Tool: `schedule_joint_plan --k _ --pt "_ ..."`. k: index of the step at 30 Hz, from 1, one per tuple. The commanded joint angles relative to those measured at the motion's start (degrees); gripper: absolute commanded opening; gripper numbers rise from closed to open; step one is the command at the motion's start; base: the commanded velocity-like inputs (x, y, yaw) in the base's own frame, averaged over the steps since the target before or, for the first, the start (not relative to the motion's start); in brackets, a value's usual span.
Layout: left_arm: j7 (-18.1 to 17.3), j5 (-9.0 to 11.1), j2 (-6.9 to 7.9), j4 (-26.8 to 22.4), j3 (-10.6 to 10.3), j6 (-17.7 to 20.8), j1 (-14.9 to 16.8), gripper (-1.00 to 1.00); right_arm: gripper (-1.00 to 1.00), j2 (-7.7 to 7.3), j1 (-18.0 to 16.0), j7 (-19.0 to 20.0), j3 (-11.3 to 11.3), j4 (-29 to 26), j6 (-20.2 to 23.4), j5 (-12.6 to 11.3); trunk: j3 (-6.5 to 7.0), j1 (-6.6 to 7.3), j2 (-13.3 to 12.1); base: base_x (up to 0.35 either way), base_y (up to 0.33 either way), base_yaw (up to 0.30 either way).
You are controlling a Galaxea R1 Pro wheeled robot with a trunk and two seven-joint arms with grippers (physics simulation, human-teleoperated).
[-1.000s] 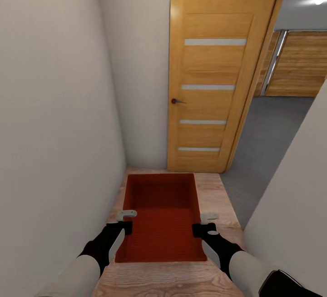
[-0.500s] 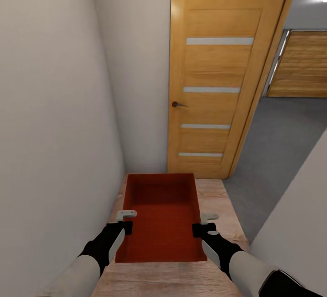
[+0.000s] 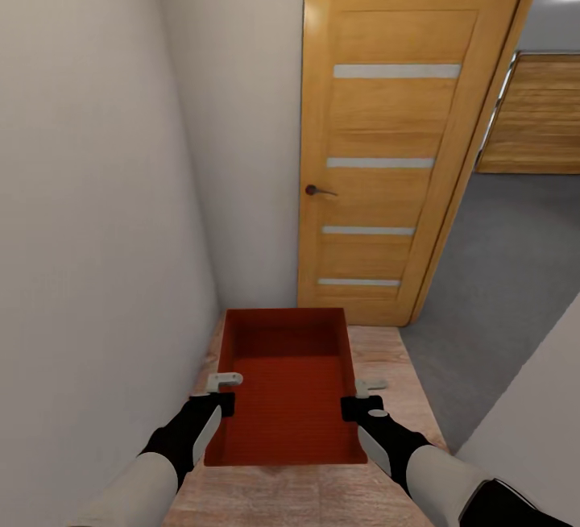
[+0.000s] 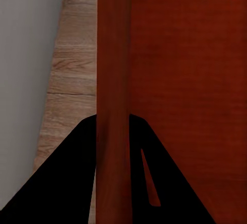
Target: Move the two storage containers from the living room to the garage. In the garage, place one container on the floor and stack the other container on top of it (either order is fine).
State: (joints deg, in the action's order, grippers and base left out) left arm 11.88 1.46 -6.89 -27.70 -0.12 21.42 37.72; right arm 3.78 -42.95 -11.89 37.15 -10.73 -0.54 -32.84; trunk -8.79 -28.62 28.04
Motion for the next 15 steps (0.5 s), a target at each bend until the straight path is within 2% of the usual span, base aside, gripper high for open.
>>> schedule_joint_plan --k 1,5,15 --pt "0.51 -0.84 0.48 0.36 -0.14 0.56 -0.01 -1.00 -1.00 -0.97 -0.12 -1.47 -1.87 -0.17 -0.17 0.84 -0.10 -0.03 0.11 0.021 0.000 -0.073" --pt "0.51 -0.84 0.48 0.36 -0.14 0.56 -0.01 -1.00 -1.00 -0.89 -0.12 -1.47 -1.83 -0.17 -0.22 0.85 -0.10 -0.03 0.11 0.007 0.000 -0.201" --pt "0.60 -0.84 0.48 0.36 -0.14 0.56 -0.01 -1.00 -1.00 -0.88 -0.12 -1.47 -1.82 -0.17 -0.17 0.84 -0.10 -0.03 0.11 0.001 0.000 -0.278"
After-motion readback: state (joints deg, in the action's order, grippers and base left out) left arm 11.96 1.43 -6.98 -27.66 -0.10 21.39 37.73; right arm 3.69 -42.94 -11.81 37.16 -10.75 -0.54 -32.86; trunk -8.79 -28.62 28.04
